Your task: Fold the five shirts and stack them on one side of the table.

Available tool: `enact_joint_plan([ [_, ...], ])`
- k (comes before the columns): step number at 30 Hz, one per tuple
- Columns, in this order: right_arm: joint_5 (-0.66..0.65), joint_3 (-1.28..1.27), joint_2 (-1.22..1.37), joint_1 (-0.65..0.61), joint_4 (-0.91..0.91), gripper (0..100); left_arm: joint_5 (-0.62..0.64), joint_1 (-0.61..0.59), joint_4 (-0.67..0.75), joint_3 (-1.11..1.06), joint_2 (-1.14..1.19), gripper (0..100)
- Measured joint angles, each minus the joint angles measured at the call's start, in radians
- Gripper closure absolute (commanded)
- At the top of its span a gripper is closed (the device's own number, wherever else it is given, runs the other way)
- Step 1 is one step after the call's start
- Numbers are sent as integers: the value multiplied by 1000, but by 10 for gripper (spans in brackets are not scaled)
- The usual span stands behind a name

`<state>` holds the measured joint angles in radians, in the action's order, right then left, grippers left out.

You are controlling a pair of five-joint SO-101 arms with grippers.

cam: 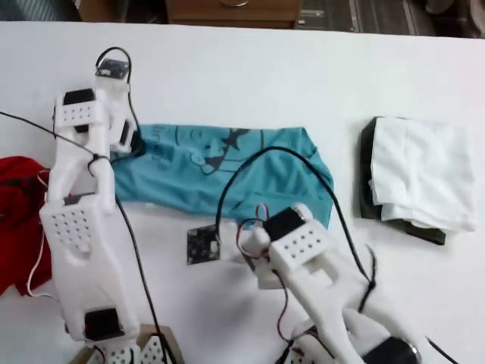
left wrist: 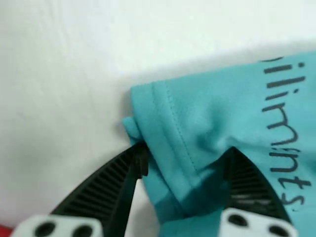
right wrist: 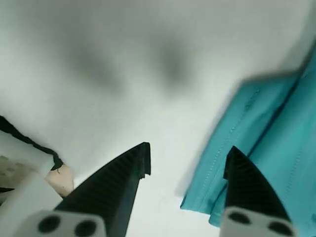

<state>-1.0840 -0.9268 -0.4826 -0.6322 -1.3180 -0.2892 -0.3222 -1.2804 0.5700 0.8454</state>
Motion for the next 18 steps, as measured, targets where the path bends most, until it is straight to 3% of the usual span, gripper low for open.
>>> enact_joint_plan([
  [7, -2, 31, 250, 84, 121, 748, 0, 0, 0, 6, 5, 736],
  [18, -2, 298, 508, 226, 126, 748, 0, 0, 0, 6, 5, 736],
])
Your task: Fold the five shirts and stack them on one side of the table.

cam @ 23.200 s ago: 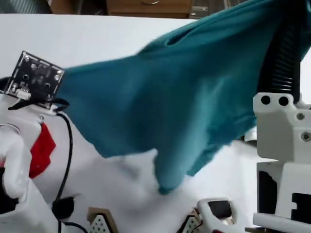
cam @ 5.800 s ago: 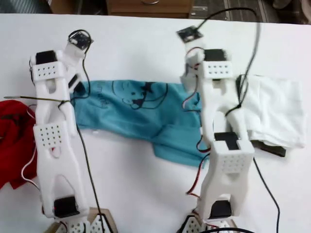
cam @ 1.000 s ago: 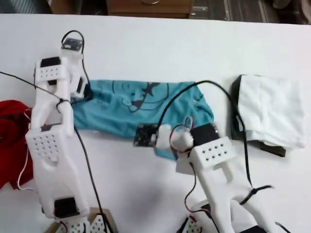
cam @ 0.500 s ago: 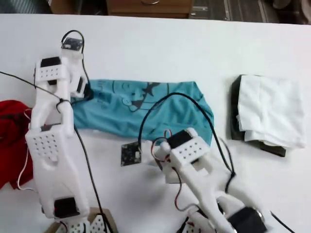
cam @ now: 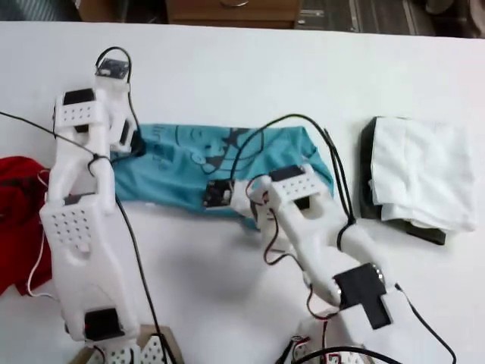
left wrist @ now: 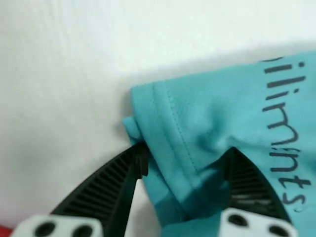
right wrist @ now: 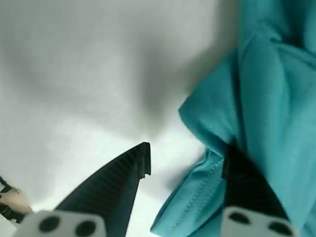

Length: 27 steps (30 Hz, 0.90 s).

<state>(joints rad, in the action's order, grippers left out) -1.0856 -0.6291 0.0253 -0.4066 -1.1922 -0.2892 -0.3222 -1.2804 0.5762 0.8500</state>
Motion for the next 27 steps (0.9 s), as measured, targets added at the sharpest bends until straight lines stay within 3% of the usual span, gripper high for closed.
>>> enact_joint_plan([
  [23, 2, 166, 57, 6, -107, 752, 0, 0, 0, 0, 0, 736],
  [27, 2, 176, 132, 6, -60, 859, 0, 0, 0, 0, 0, 736],
])
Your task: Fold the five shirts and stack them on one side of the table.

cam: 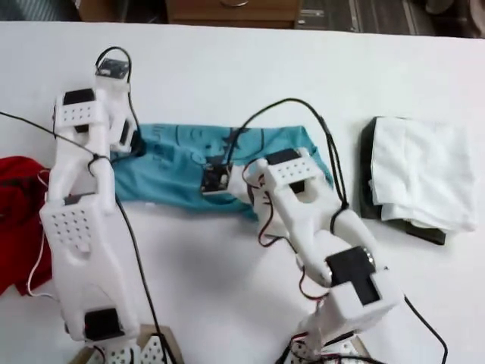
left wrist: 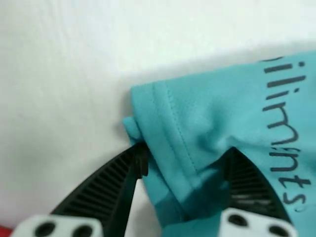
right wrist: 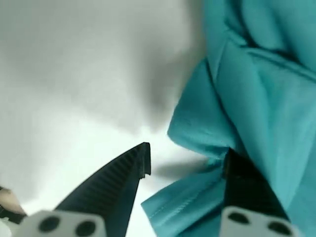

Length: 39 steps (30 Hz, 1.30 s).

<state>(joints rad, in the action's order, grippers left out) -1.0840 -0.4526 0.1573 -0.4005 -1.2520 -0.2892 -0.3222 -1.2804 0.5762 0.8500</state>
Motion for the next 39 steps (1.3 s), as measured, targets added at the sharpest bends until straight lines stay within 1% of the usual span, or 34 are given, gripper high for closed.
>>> enact_joint_plan([
  [3, 0, 43, 48, 17, 29, 976, 0, 0, 0, 0, 0, 736],
  [4, 0, 61, 64, 21, 29, 986, 0, 0, 0, 0, 0, 736],
  [5, 0, 71, 75, 25, 31, 973, 0, 0, 0, 0, 0, 736],
  [10, 0, 86, 94, 31, 6, 980, 0, 0, 0, 0, 0, 736],
  [13, 0, 98, 87, 26, -77, 979, 0, 0, 0, 0, 0, 736],
  [16, -8, 126, 25, 26, -175, 979, 0, 0, 0, 0, 0, 736],
  [19, -69, 157, -57, 26, -238, 979, 0, 0, 0, 0, 0, 736],
  [23, -100, 204, -106, 26, -256, 979, 0, 0, 0, 0, 0, 736],
  [29, -103, 275, -71, 31, -256, 978, 0, 0, 0, 0, 0, 736],
  [31, -94, 281, -31, 29, -282, 965, 0, 0, 0, 0, 0, 736],
  [34, -46, 281, -11, -18, -364, 865, 0, 0, 0, 0, 0, 736],
  [36, -34, 270, -14, -63, -385, 813, 0, 0, 0, 0, 0, 736],
  [39, -29, 238, -17, -84, -367, 813, 0, 0, 0, 0, 0, 736],
])
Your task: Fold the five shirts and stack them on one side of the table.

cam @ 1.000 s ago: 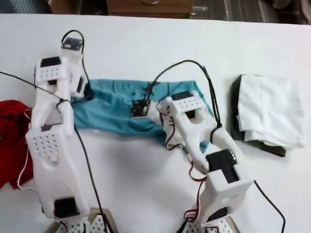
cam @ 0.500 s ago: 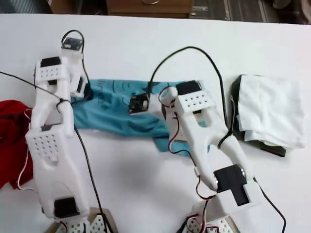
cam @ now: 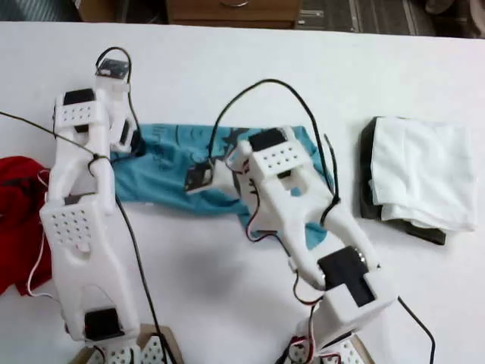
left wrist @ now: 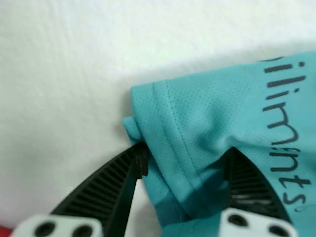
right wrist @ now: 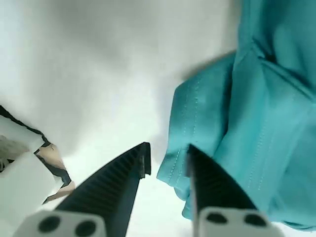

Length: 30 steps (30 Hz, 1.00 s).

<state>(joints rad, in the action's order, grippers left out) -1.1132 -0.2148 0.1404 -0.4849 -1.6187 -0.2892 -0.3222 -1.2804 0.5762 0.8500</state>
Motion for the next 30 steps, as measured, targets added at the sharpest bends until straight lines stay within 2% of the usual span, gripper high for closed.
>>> enact_joint_plan([
  [6, 0, -114, -11, -20, 23, 827, 0, 0, 0, 0, 0, 736],
  [11, 3, -232, -11, -17, 143, 827, 0, 0, 0, 0, 0, 736],
  [25, 3, -166, -11, -15, 167, 827, 0, 0, 0, 0, 3, 736],
  [30, 3, -141, -11, 29, 196, 826, 0, 0, 0, 0, 3, 736],
])
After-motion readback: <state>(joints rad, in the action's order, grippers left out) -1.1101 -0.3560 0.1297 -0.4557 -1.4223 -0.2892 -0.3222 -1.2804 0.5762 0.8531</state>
